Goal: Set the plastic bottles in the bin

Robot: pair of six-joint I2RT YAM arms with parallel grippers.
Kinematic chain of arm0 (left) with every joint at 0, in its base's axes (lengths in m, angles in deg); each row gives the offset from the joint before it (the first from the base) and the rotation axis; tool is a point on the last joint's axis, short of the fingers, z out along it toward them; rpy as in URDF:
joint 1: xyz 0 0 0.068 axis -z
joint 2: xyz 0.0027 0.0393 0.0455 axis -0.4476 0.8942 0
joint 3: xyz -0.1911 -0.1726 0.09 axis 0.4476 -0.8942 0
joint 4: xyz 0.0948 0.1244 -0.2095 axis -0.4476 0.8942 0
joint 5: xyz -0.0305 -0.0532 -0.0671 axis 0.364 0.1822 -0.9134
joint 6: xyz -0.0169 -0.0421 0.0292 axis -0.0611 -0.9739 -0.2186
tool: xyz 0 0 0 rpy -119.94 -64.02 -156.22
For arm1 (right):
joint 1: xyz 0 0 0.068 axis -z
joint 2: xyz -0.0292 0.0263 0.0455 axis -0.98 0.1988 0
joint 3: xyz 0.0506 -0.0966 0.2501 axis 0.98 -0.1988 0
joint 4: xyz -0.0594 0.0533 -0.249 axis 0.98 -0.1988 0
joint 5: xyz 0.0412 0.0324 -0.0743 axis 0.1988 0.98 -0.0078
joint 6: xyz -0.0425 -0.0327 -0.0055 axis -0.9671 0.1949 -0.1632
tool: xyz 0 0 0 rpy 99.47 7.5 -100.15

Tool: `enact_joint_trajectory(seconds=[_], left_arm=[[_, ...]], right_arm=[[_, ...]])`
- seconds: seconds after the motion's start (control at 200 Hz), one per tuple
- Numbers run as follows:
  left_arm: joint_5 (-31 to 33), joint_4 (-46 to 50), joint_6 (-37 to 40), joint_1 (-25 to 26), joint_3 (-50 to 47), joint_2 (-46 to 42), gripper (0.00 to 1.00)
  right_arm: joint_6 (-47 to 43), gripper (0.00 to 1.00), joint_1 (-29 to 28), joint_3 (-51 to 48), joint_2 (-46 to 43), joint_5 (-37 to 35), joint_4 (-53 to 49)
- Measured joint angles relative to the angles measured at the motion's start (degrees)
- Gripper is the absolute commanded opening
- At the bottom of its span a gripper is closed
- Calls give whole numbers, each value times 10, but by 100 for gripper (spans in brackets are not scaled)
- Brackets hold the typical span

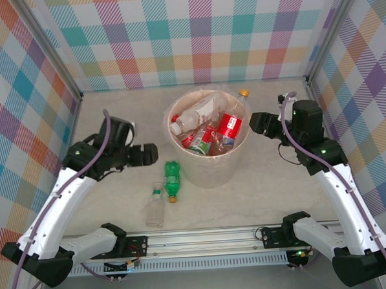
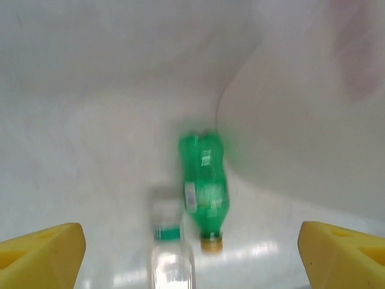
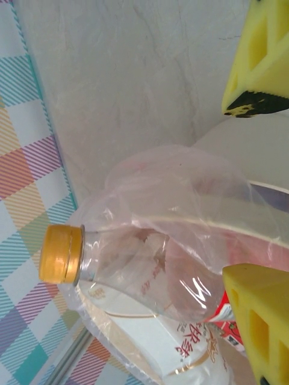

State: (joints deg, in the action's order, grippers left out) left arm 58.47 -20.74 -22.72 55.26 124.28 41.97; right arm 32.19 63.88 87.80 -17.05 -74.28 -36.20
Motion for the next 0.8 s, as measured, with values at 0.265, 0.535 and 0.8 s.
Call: enact_joint_trajectory(seconds=[0.265,0.535,0.8], left_arm=[[-31,39,-133,77,-172,-81,97],[-46,-11,-223,137,-327,-112,100],[-55,-108,-239,167,-369,-36,96]], right_arm=[[-7,66,8,-2,0,-12,4],[-6,67,8,-2,0,-12,15],[-6,68,8,-3,0,-12,14]])
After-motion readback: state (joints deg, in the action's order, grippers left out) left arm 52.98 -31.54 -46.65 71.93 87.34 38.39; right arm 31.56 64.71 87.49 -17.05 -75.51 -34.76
